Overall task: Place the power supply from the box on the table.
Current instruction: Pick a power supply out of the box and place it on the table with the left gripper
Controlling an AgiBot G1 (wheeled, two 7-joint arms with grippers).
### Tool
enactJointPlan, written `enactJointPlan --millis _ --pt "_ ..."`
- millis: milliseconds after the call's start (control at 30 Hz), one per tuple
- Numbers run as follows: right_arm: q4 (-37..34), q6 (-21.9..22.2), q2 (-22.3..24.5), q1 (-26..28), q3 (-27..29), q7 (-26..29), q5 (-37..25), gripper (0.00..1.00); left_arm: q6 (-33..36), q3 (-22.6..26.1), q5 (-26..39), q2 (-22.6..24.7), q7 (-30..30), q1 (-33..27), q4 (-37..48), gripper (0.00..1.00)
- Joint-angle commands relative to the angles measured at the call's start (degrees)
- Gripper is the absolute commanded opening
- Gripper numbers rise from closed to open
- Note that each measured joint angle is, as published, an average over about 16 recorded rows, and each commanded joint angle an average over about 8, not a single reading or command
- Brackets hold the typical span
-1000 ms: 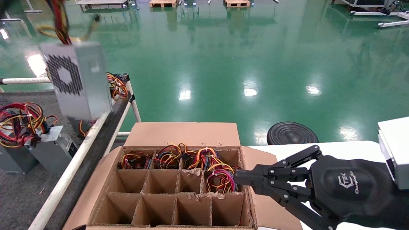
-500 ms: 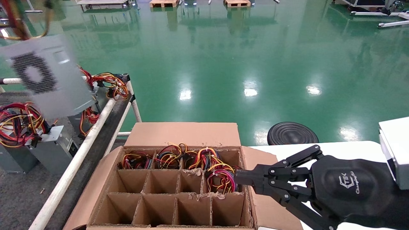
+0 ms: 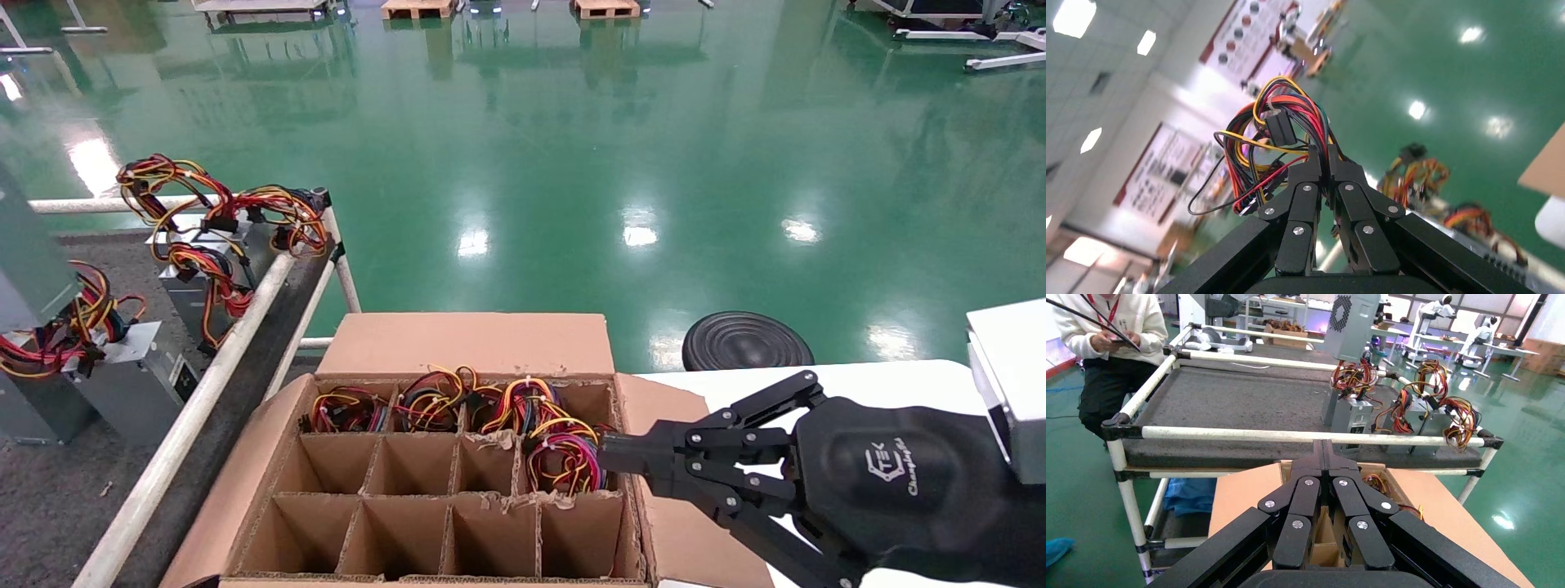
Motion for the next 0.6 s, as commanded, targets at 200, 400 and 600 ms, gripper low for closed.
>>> enactJointPlan --millis 200,400,600 --pt "0.0 0.0 0.0 0.0 0.0 0.0 0.0 0.00 1.3 0.3 3.7 -5.0 -5.1 0.1 0.7 0.00" --pt "0.0 0.0 0.0 0.0 0.0 0.0 0.0 0.00 2.5 2.3 6.4 -9.2 -9.6 -0.1 1.4 0.00" --pt "0.0 0.0 0.0 0.0 0.0 0.0 0.0 0.00 3.7 5.6 7.2 -12.4 -13.9 0.0 1.7 0.00"
